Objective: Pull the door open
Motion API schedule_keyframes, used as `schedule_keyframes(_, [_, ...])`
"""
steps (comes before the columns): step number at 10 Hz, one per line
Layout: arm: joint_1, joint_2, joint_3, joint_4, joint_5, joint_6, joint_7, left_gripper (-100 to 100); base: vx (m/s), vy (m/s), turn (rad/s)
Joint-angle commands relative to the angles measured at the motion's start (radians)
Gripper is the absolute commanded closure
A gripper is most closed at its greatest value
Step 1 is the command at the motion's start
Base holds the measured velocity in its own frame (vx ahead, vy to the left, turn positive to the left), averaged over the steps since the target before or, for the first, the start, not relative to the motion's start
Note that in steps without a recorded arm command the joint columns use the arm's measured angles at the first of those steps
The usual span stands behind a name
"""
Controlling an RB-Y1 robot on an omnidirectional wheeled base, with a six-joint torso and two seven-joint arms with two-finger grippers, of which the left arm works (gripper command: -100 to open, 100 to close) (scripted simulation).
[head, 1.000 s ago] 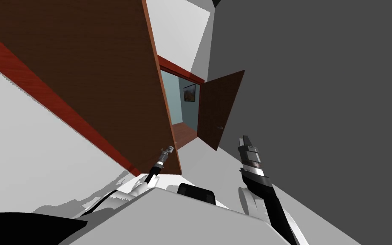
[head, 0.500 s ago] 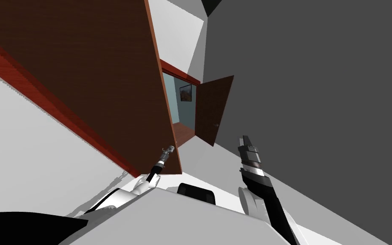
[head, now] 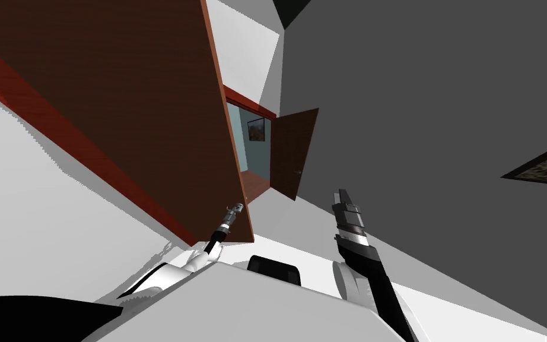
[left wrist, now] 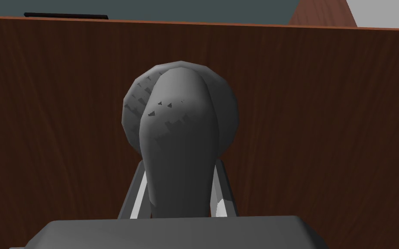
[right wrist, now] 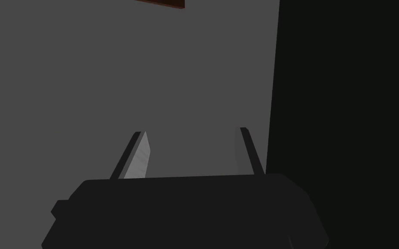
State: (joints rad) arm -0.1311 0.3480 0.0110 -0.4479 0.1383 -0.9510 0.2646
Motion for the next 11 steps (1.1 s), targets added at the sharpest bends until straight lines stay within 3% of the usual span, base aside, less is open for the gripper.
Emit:
schedule_keyframes(1, [-0.002, -0.006, -0.003, 0.007, 0.001, -0.002, -0.002, 100, -0.208, 0.033, -0.143])
schedule_keyframes(11, [-0.033, -0.004, 0.007, 0.059, 0.029, -0.018, -0.016, 100, -0.208, 0.078, -0.202])
